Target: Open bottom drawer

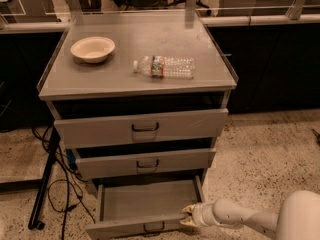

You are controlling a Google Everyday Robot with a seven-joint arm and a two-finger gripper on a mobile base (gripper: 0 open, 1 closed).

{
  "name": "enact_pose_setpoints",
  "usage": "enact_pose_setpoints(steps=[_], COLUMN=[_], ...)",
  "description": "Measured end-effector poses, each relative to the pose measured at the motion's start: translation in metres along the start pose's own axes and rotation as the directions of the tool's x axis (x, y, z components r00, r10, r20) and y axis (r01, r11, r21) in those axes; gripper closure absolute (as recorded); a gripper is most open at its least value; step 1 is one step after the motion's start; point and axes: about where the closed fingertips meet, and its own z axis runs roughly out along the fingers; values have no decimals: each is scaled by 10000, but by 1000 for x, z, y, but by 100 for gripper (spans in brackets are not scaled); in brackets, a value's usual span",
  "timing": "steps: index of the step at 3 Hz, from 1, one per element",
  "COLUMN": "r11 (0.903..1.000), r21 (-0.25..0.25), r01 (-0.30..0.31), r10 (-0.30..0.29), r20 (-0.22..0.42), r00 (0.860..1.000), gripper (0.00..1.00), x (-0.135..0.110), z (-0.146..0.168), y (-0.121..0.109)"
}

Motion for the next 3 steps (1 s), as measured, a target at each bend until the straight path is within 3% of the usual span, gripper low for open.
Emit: enact_pose_setpoints(steps=[1, 2, 3], r11=[9999, 9999, 9999], r21=[112, 112, 111], r01=[-90, -90, -90], r10=[90, 90, 90], r20=[-19, -19, -19], r00=[10000, 10000, 10000], gripper=[100, 100, 81], x=[5, 2, 2], z=[-2, -6, -6], y=[20, 20, 20])
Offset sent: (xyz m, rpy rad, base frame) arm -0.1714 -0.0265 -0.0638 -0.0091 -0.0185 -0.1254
